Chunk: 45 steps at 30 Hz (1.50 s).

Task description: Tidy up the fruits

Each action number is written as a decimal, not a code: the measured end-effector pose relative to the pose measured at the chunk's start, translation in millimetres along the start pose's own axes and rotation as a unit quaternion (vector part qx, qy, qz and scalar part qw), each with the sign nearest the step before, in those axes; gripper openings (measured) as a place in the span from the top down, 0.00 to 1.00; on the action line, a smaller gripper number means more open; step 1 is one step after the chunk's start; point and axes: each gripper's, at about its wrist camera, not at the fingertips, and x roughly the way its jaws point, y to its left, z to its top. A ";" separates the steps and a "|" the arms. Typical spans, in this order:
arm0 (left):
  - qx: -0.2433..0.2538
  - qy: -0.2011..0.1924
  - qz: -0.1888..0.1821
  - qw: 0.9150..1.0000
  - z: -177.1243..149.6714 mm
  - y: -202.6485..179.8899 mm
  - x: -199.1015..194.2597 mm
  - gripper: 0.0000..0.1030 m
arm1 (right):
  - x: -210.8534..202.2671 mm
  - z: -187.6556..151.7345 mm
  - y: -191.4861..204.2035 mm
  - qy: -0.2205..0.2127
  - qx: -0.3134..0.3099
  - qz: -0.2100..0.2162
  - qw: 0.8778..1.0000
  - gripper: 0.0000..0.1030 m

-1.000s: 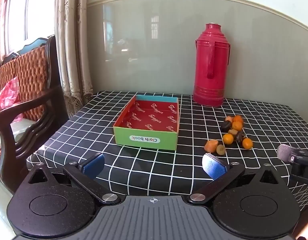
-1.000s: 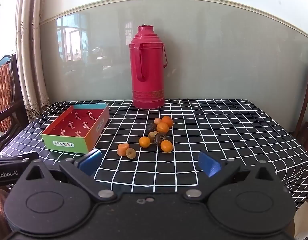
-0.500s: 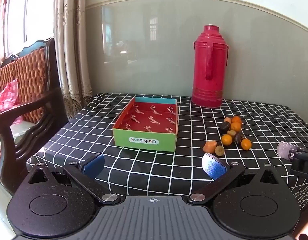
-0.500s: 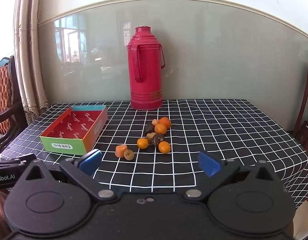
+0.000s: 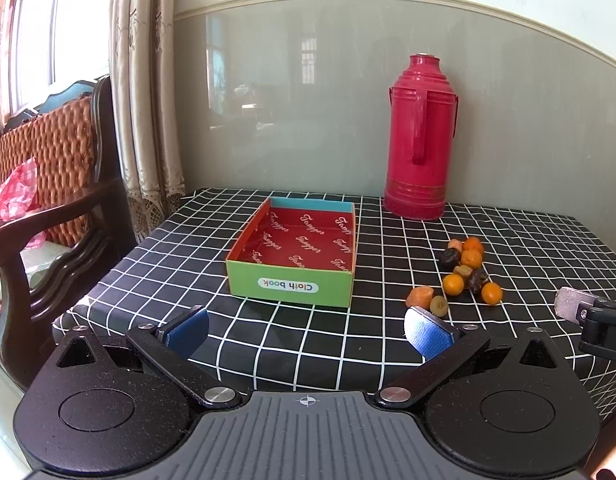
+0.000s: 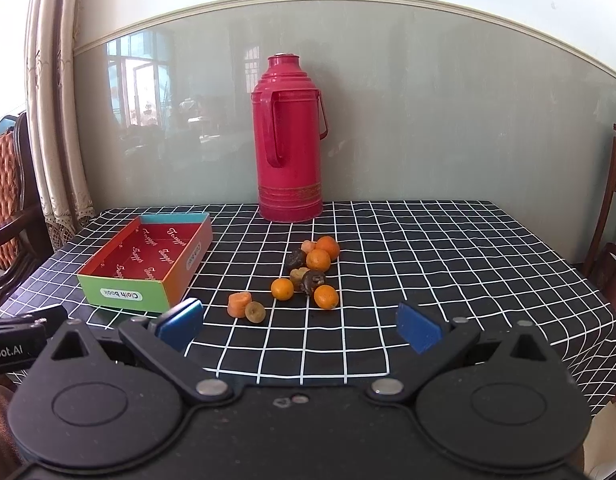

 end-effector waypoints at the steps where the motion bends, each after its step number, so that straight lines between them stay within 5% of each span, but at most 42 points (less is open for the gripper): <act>1: 0.000 0.000 0.000 1.000 0.5 0.1 0.0 0.00 | 0.1 0.1 0.1 0.000 0.000 0.001 1.000 0.05; 45: 0.010 0.004 -0.004 1.000 -1.1 -7.6 6.8 0.00 | 2.7 -5.4 -10.2 0.006 0.015 0.000 1.000 0.05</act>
